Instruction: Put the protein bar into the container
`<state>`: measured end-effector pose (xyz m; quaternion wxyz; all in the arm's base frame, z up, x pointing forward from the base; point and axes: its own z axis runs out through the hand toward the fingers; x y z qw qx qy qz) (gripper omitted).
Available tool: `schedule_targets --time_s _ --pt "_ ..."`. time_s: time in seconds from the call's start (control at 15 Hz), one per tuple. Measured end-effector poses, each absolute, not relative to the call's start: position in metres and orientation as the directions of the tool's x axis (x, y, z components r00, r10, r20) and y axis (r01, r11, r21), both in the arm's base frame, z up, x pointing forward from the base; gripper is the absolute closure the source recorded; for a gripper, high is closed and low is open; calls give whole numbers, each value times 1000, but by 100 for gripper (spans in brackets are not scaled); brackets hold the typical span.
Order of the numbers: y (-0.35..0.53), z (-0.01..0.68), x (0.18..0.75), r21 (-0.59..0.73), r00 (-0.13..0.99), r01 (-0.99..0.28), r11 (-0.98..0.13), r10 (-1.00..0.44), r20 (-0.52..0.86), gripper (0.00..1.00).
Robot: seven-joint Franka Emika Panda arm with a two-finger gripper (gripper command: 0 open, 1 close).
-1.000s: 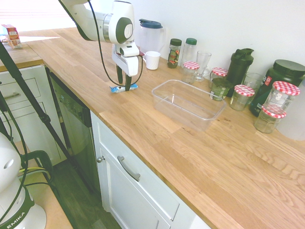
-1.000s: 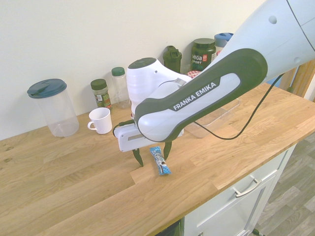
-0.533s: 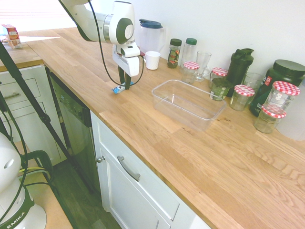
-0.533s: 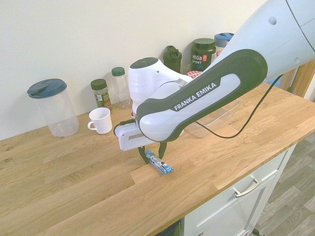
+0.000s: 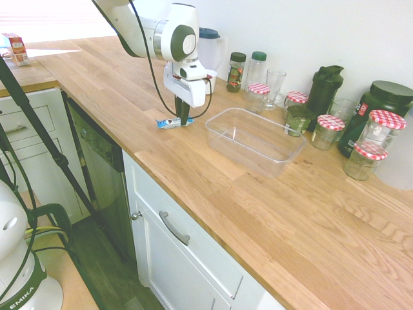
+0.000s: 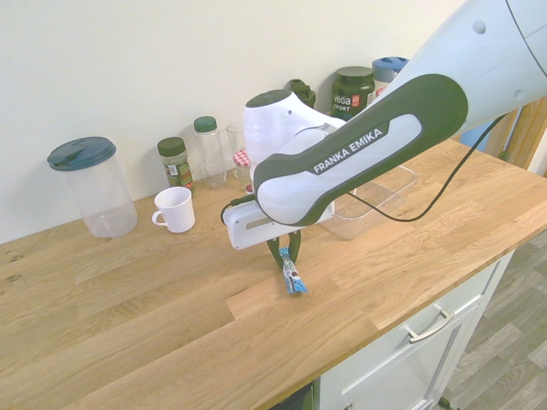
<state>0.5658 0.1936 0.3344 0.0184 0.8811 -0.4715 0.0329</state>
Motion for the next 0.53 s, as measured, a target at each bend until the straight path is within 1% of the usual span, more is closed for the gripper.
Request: schedule_targets --time_s 0.13,0.33,0.53 --pt "179 352 566 -12 550 -833 -553 -831 84 100" --pt "150 423 552 -62 532 -839 -541 -839 114 100" --pt "94 489 537 -105 495 -854 -510 -858 135 100"
